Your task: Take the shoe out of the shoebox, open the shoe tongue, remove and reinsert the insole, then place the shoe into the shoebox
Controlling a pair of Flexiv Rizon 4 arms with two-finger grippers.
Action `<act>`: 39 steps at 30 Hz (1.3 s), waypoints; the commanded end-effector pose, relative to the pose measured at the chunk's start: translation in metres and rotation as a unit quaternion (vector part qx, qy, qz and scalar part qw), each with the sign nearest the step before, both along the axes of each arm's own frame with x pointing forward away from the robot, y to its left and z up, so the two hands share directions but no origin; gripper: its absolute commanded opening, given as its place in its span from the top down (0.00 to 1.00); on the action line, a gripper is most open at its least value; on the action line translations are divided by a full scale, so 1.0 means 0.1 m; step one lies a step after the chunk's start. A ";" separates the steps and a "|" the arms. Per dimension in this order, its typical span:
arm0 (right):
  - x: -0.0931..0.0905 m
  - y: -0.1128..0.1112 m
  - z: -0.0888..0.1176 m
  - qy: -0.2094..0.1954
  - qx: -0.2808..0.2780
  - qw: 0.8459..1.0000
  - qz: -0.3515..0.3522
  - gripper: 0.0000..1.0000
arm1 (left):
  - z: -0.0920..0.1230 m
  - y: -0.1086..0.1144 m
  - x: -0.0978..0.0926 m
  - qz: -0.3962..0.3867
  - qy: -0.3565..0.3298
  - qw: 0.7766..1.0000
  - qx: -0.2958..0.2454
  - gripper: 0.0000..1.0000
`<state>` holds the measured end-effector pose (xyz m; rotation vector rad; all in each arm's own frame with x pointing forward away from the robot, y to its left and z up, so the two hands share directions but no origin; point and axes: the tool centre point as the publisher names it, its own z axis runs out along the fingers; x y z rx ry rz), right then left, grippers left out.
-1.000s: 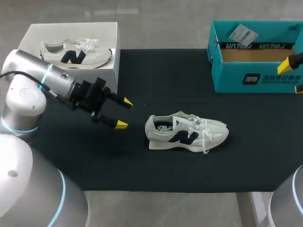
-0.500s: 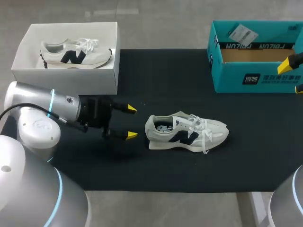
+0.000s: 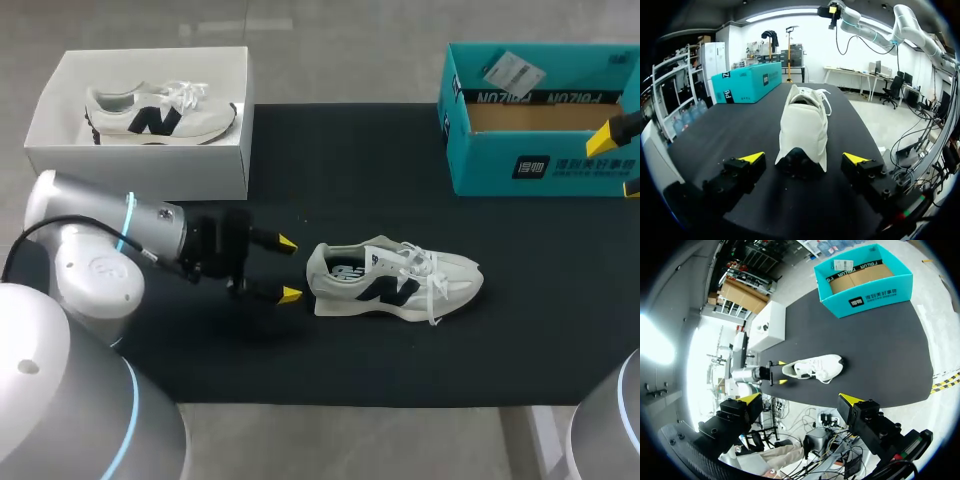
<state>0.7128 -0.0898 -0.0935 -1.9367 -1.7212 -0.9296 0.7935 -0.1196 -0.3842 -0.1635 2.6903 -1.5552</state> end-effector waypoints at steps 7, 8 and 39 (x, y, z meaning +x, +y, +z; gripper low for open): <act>0.02 0.00 0.00 0.002 -0.001 1.000 0.001 0.00 | -0.17 -0.19 -0.01 -0.008 0.014 1.000 0.012 0.00; 0.02 0.00 0.00 0.002 -0.001 1.000 0.001 0.00 | -0.19 -0.20 -0.01 -0.006 0.013 1.000 0.013 0.00; 0.02 0.00 0.00 0.002 -0.001 1.000 0.001 0.00 | -0.41 -0.51 0.15 -0.011 0.014 1.000 0.025 0.71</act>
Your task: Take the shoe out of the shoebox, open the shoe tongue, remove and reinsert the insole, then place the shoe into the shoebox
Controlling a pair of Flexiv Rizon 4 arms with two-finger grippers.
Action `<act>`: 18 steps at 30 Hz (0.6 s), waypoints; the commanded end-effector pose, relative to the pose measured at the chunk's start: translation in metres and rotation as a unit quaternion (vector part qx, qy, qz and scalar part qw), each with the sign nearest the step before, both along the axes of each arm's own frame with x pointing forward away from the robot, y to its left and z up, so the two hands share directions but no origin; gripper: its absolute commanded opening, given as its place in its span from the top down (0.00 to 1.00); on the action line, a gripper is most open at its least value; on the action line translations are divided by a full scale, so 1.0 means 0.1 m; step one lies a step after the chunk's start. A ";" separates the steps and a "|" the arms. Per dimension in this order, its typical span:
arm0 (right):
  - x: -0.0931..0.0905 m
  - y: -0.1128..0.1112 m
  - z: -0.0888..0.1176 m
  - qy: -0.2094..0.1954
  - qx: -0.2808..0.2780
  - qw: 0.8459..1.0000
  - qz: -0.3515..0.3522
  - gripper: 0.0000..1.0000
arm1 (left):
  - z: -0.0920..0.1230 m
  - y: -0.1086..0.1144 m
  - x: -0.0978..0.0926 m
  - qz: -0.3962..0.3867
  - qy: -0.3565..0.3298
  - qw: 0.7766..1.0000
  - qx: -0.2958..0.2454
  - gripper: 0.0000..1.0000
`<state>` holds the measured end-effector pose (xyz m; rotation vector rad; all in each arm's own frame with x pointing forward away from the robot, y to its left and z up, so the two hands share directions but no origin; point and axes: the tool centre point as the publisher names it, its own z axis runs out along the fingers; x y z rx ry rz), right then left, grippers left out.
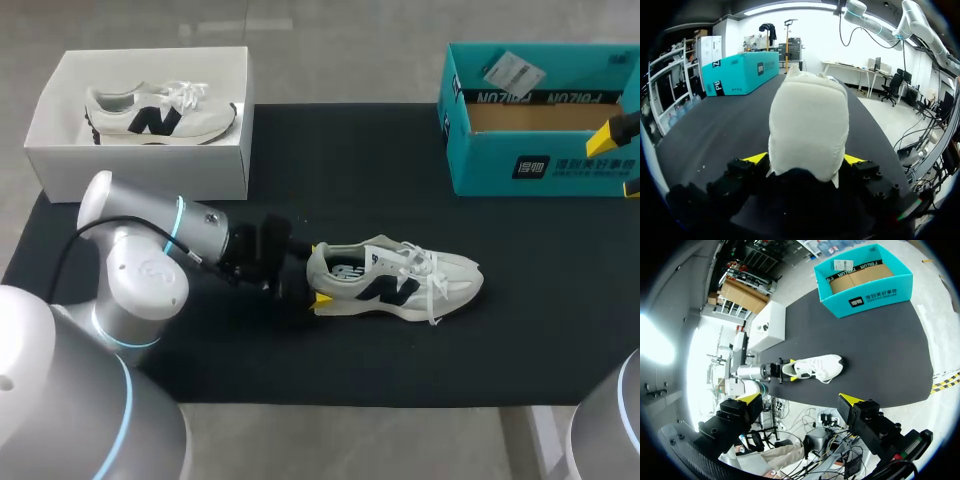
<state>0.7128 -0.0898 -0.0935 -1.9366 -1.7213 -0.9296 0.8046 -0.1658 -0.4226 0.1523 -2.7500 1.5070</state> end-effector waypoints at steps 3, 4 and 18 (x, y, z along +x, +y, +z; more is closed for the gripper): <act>0.02 0.00 0.00 0.002 -0.001 1.000 0.001 0.00 | -0.01 -0.05 0.05 -0.003 0.001 1.000 0.003 1.00; 0.02 0.00 0.00 0.002 -0.001 1.000 0.001 0.00 | -0.01 -0.05 0.05 -0.005 0.000 1.000 0.004 1.00; 0.02 0.00 0.00 0.002 -0.001 1.000 0.001 0.00 | 0.03 -0.03 0.06 -0.016 0.005 1.000 0.007 1.00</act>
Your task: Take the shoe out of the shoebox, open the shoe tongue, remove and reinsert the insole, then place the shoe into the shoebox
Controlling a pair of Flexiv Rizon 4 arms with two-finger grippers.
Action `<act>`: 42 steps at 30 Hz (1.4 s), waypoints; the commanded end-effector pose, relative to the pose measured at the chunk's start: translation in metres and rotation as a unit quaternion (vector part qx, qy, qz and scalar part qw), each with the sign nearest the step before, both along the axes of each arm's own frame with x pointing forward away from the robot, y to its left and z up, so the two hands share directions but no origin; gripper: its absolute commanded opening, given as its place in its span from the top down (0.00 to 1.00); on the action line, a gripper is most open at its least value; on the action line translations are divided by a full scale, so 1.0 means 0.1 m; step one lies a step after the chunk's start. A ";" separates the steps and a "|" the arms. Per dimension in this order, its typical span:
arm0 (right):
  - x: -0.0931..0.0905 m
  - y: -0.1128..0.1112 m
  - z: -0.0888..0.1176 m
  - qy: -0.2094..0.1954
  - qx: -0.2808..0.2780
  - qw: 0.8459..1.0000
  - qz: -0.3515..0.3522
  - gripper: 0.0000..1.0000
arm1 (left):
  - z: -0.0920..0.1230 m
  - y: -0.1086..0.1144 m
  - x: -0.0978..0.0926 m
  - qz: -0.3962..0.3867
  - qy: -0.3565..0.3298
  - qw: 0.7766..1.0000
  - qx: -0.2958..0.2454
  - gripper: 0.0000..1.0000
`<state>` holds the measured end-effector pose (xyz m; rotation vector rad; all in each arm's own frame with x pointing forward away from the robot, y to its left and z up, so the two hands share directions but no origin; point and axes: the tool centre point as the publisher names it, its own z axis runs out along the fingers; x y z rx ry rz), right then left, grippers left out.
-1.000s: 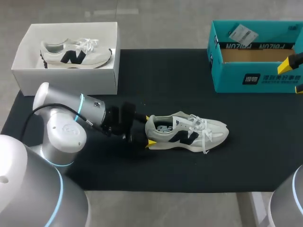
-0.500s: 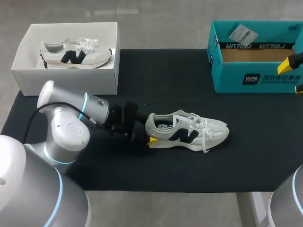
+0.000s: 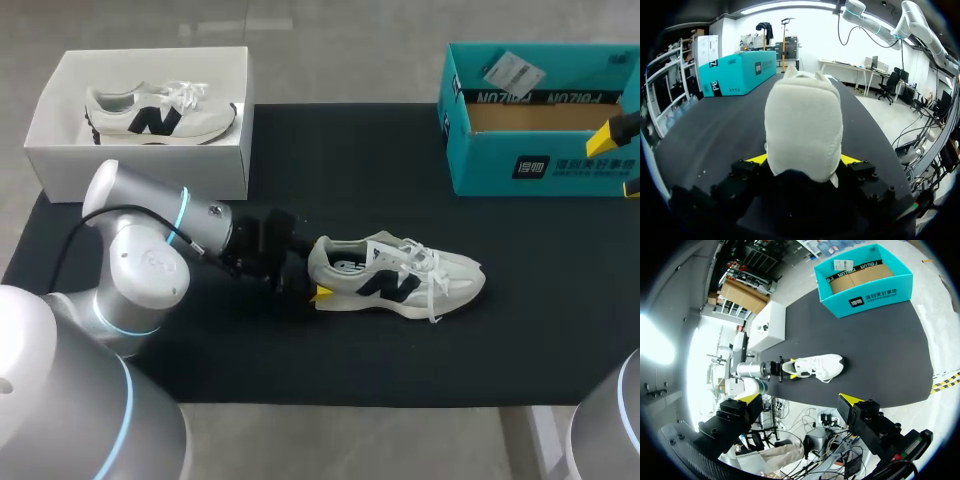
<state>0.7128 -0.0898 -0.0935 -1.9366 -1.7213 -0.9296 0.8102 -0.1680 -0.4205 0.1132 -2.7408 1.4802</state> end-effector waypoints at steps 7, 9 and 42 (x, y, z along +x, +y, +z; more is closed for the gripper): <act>0.02 0.00 0.00 0.002 -0.001 1.000 0.001 0.00 | 0.01 -0.01 0.01 0.000 0.001 1.000 0.001 1.00; 0.02 0.00 0.00 0.002 -0.001 1.000 0.001 0.00 | 0.01 -0.01 0.01 0.000 0.001 1.000 0.001 1.00; 0.33 0.85 -0.21 0.092 -0.157 0.983 -0.014 0.00 | 0.01 -0.01 0.01 0.000 0.001 1.000 0.001 1.00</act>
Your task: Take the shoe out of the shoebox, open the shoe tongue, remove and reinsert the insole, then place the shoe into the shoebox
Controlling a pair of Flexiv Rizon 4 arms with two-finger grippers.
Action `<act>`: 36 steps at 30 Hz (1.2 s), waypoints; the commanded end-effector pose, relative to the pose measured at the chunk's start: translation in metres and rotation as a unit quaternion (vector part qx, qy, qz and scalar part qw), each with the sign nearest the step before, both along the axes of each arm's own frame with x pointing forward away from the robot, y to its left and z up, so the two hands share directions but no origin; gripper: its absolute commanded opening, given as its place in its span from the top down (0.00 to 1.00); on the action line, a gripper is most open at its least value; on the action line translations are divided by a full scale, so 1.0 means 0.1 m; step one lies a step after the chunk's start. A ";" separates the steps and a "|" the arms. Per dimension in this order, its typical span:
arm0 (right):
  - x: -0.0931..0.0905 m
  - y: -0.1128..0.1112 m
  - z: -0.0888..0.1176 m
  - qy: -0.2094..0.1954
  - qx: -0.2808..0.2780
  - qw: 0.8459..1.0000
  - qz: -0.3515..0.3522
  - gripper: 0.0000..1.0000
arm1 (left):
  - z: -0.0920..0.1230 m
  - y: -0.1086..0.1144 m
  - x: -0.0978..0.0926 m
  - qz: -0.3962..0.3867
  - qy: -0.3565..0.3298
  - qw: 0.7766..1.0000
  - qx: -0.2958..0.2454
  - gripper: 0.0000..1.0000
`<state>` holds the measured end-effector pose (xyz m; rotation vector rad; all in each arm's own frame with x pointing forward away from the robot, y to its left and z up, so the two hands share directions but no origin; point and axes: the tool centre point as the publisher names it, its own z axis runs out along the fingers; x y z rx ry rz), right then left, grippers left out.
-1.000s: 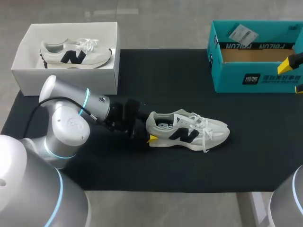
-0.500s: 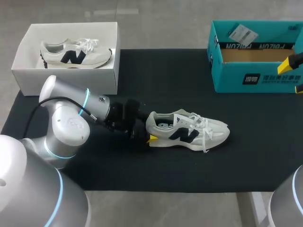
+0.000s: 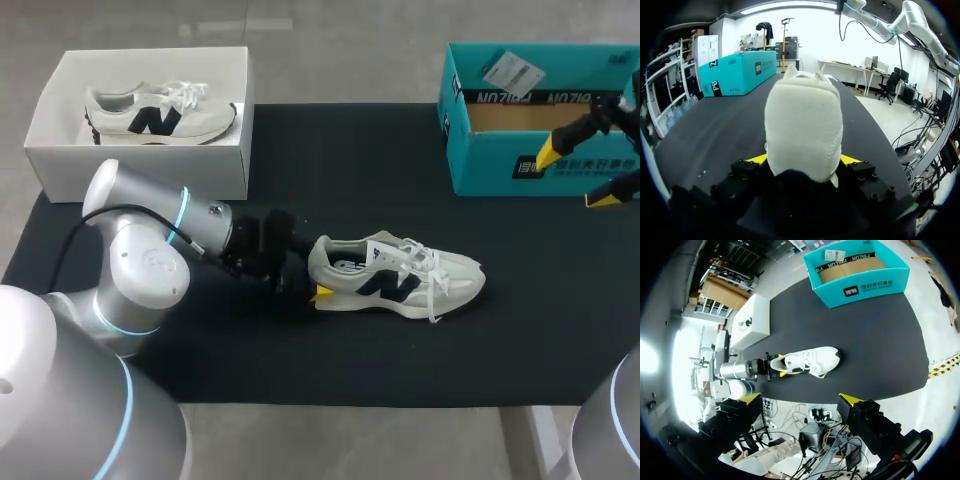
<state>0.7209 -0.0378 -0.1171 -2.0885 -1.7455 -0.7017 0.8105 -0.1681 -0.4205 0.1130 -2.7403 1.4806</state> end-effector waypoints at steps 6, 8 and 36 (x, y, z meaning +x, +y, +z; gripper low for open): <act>0.39 0.69 -0.07 0.067 -0.160 0.985 0.022 0.00 | 0.00 -0.01 0.01 0.000 0.001 1.000 0.002 1.00; 0.45 0.79 -0.10 0.079 -0.179 0.980 0.029 0.00 | 0.00 -0.01 0.01 0.000 0.001 1.000 0.002 1.00; 0.57 1.30 -0.59 0.160 -0.254 0.954 0.011 0.00 | 0.00 -0.01 0.01 0.000 0.001 1.000 0.002 1.00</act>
